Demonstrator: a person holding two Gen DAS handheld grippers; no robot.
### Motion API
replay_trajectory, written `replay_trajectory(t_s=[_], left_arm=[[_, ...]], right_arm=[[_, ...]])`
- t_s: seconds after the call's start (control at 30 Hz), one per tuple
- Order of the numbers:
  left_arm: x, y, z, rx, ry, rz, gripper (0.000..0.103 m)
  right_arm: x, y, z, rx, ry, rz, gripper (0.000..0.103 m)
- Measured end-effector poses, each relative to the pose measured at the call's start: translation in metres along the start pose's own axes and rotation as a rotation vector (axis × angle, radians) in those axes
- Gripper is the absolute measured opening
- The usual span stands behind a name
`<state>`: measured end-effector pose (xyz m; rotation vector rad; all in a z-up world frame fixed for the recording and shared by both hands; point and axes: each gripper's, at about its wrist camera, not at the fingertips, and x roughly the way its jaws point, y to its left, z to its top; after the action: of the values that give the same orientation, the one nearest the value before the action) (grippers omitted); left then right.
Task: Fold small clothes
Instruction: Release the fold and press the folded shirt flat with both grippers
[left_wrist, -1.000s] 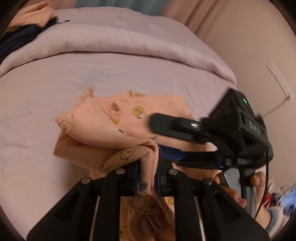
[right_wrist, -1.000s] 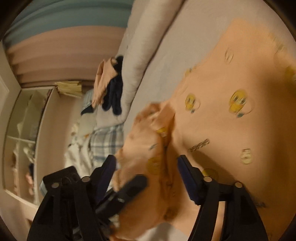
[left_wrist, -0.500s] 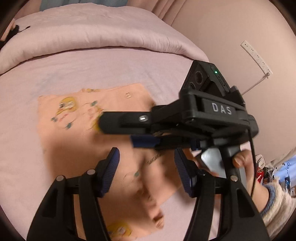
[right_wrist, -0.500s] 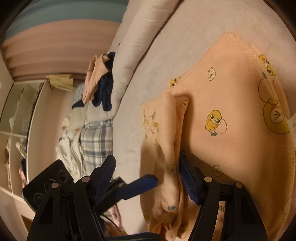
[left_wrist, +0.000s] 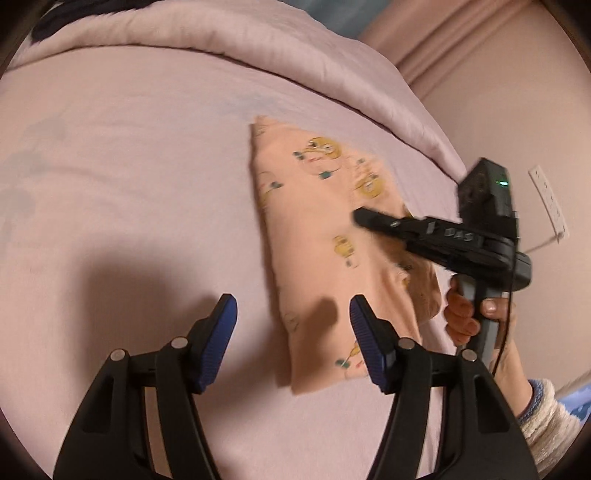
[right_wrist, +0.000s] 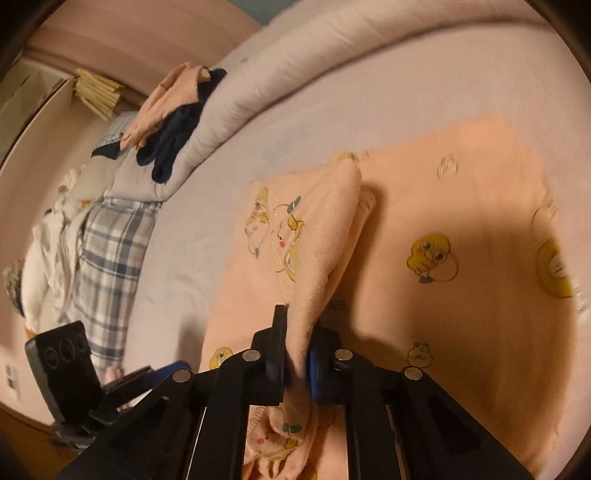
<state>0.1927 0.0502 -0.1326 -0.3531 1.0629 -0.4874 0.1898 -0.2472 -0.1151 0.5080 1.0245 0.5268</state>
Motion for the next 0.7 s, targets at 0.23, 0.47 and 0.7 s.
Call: replay_trajectory(t_s=[0.23,0.47,0.7], left_arm=[[-0.013,0.009,-0.021,-0.023,0.000,-0.037,0.063],[-0.003,0.000,-0.024,-0.013,0.028,-0.047,0.063],[0.001,-0.012,-0.026,0.009,0.042,-0.059,0.063]], right_arm=[[-0.056,-0.015,0.024,-0.015,-0.084,-0.136,0.009],[-0.067,-0.049,0.023,0.012,-0.107,-0.273,0.009],[-0.047,-0.069,0.023,0.057,-0.029,-0.287,0.024]])
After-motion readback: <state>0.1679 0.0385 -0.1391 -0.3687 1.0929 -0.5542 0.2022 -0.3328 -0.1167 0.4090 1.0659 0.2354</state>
